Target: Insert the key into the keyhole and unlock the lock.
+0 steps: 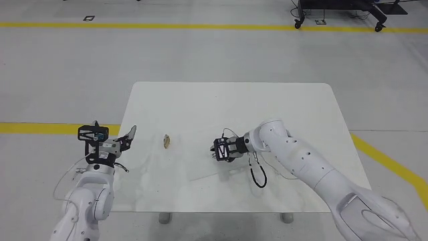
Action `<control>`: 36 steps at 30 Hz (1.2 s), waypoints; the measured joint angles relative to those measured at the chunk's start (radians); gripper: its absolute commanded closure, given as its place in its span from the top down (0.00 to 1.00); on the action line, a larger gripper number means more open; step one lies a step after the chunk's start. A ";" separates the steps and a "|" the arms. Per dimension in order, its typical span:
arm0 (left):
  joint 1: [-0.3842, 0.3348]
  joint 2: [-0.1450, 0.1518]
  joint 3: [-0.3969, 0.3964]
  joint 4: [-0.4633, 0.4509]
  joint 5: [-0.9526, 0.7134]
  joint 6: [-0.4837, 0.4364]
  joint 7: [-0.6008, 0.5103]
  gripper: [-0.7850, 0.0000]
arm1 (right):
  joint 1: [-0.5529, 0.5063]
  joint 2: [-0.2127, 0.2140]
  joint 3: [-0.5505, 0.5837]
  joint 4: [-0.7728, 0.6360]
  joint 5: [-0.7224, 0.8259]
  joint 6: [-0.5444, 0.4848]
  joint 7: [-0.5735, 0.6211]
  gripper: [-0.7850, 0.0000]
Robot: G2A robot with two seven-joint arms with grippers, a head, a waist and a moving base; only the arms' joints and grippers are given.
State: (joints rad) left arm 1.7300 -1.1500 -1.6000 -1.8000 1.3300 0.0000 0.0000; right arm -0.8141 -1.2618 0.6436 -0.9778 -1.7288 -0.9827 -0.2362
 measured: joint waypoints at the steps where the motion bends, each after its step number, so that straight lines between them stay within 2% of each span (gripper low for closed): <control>1: 0.000 0.000 0.000 0.000 0.000 0.000 0.000 1.00 | 0.003 -0.002 -0.003 0.005 0.002 0.000 0.001 0.00; 8: 0.000 0.000 0.000 0.000 0.000 0.000 0.000 1.00 | 0.016 -0.001 0.001 0.024 0.014 -0.017 -0.044 0.00; 15: 0.000 0.000 0.000 0.000 0.000 0.000 0.000 1.00 | -0.029 0.061 0.081 -0.040 -0.024 -0.030 -0.178 0.00; 20: 0.000 0.000 0.000 0.000 0.000 0.000 0.000 1.00 | -0.084 0.108 0.155 -0.062 0.010 -0.030 -0.263 0.00; 31: 0.000 0.000 0.000 0.000 0.000 0.000 0.000 1.00 | -0.091 0.108 0.158 -0.070 0.026 -0.029 -0.277 0.00; 36: 0.000 0.000 0.000 0.000 0.000 0.000 0.000 1.00 | -0.107 0.113 0.152 -0.036 0.161 -0.030 -0.514 0.00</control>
State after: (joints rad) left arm 1.7300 -1.1500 -1.6000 -1.8000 1.3300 0.0000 0.0000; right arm -0.9208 -1.1489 0.7959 -1.0138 -1.5679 -1.0123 -0.7500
